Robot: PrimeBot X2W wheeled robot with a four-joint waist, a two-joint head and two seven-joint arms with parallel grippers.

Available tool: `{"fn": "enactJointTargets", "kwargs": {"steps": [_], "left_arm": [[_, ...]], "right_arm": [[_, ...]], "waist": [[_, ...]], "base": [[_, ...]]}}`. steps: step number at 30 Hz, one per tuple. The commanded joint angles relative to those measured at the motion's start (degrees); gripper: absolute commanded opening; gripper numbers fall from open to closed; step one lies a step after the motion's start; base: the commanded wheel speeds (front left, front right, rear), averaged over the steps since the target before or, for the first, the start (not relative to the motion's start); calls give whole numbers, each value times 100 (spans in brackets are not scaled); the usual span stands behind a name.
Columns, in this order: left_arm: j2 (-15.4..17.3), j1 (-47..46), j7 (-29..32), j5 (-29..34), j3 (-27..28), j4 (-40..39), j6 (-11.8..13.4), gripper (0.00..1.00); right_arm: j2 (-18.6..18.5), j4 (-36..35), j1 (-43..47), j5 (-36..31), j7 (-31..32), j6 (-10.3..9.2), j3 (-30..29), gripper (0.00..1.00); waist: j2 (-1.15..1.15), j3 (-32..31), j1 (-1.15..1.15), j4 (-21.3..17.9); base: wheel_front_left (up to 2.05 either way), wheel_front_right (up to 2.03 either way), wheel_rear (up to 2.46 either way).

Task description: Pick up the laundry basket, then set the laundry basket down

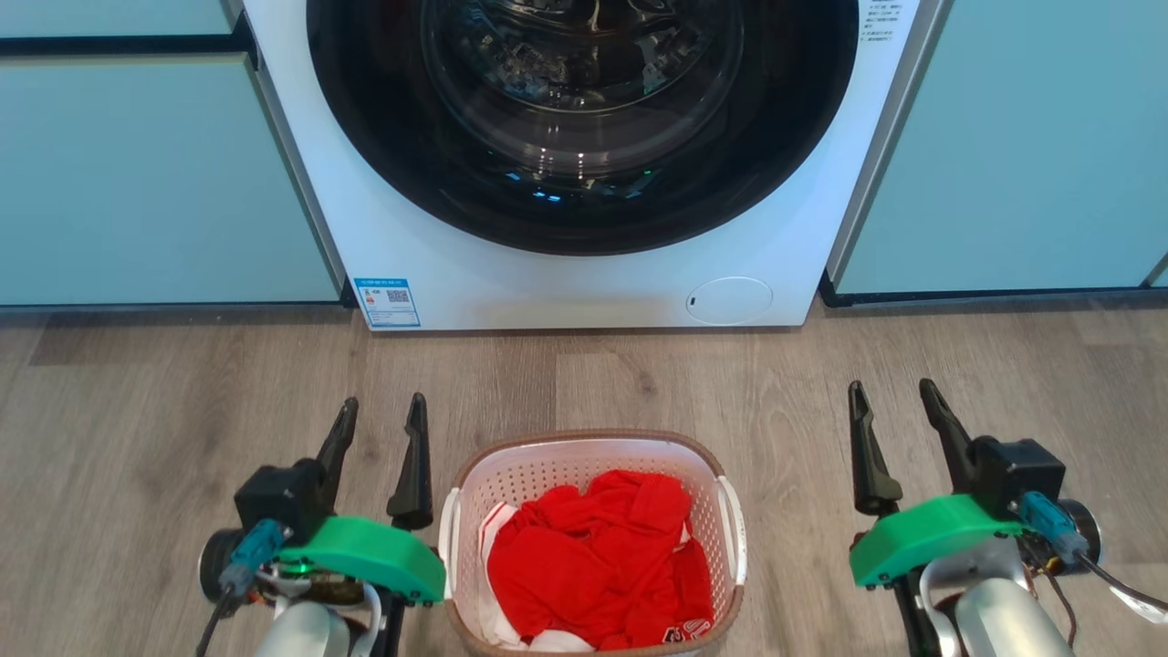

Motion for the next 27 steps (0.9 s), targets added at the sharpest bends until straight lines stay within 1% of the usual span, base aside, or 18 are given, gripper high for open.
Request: {"fn": "enactJointTargets", "kwargs": {"steps": [1,11,12,15,27], "left_arm": [[16,-310,-29,-63,218,-161,-11,100],[16,-313,-29,-86,213,-172,-21,100],[-1,0,0,-60,5,10,1,0],[-4,116,2,-62,-37,255,0,0],[10,68,192,-780,144,242,-76,0]], "right_arm": [[29,-151,-187,-60,-69,23,83,100],[29,-131,-190,-82,-69,23,92,100],[1,25,0,-55,0,0,-17,0],[1,277,71,-43,11,0,20,0],[-38,260,41,759,164,2,-56,0]], "waist": [[0,-4,0,8],[0,3,0,30],[0,3,0,30],[0,3,0,30],[0,25,0,10]], "base": [[0,0,0],[0,0,0],[0,0,0],[0,0,0],[0,0,0]]}}
